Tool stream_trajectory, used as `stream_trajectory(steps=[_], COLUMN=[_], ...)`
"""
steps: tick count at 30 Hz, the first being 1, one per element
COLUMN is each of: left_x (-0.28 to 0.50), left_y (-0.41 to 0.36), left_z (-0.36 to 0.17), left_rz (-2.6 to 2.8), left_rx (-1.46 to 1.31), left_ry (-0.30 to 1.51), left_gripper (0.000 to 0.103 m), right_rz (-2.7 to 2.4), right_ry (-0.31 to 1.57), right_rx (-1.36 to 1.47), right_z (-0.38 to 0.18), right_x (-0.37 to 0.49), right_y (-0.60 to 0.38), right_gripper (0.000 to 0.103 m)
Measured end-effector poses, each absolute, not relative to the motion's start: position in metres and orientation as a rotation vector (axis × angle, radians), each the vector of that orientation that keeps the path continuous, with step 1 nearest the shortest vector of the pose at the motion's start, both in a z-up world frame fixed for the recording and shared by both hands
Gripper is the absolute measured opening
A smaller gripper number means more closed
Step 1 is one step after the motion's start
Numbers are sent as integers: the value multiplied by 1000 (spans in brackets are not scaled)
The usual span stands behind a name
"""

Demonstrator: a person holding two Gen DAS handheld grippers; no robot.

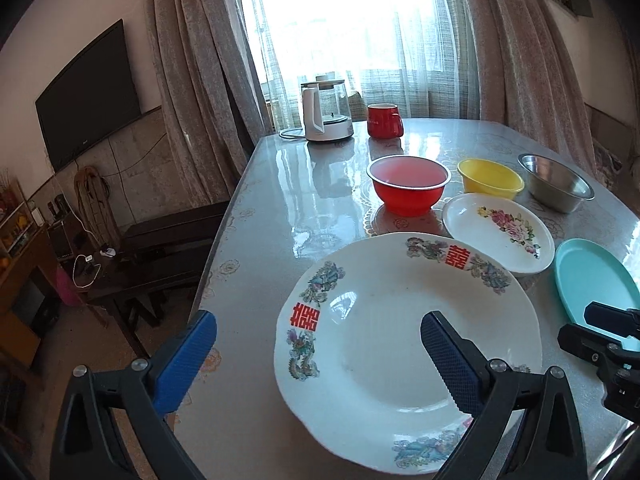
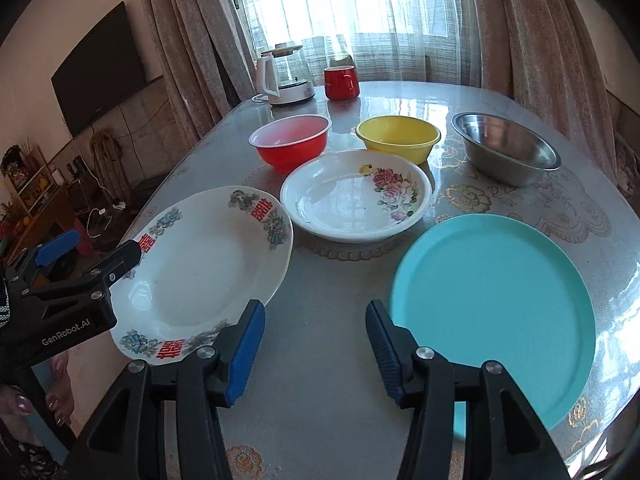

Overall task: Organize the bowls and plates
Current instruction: 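Close the left tool on the rim of the large red-character plate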

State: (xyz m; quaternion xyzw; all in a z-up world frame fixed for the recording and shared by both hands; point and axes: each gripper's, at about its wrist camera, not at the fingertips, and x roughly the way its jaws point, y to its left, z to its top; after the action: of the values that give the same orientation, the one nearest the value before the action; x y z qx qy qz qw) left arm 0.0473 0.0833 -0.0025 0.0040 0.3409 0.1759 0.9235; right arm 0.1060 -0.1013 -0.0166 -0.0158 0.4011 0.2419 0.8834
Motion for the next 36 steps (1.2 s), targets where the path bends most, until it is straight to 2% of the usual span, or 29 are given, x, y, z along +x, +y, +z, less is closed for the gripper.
stream_trajectory(steps=[13,25,27,36], left_x=[71,80,82,90], left_y=[146,158,158,150], left_z=[-22,-33,-34,-43], left_rz=[359,288,276,195], left_rx=[-131,-209,-217,-224], left_ry=[791,829,828,869], left_gripper=[103,100,96,61], right_rz=[543,561,573,592], right_ry=[924,945,938,934], right_rx=[29,68,71,67], right_z=[-34,-48,-49,-54], right_x=[124,133,133,136], right_y=[-65,-54,-53,-45], right_gripper=[54,54,54,54])
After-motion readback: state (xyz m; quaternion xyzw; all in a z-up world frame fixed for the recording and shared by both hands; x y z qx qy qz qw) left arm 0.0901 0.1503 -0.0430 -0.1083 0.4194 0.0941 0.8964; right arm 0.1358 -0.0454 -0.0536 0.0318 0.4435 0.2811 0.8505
